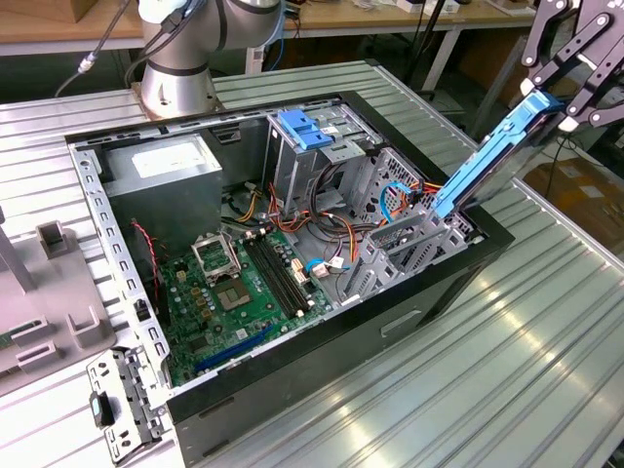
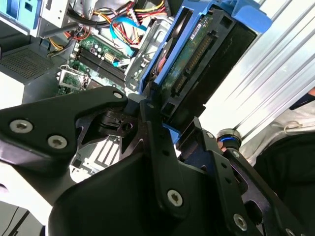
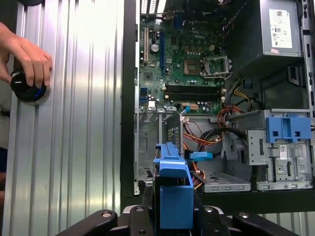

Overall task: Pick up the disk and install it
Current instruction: 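Pick up the disk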

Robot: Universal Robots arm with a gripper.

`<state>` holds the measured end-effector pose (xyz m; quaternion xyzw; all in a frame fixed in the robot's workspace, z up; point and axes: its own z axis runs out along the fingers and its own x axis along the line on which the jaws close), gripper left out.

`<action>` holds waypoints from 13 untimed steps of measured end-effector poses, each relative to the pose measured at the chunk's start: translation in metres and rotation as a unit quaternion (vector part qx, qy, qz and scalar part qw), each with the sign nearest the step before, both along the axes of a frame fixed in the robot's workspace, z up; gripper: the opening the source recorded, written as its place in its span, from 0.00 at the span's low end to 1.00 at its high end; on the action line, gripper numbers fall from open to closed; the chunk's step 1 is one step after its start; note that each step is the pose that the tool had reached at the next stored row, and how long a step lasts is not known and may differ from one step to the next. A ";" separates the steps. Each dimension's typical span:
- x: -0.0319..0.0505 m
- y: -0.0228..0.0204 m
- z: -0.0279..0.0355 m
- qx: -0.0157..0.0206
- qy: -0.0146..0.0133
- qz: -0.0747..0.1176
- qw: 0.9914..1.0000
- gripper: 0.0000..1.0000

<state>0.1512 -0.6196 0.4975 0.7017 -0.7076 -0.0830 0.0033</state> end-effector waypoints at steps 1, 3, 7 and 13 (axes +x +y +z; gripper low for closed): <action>0.0018 -0.0001 -0.0002 0.000 0.000 0.000 1.000 0.37; 0.0066 -0.0003 -0.0006 0.000 0.001 0.000 1.000 0.37; 0.0165 -0.0007 -0.0013 0.000 0.002 0.000 1.000 0.37; 0.0359 -0.0008 -0.0023 0.000 0.003 0.000 1.000 0.37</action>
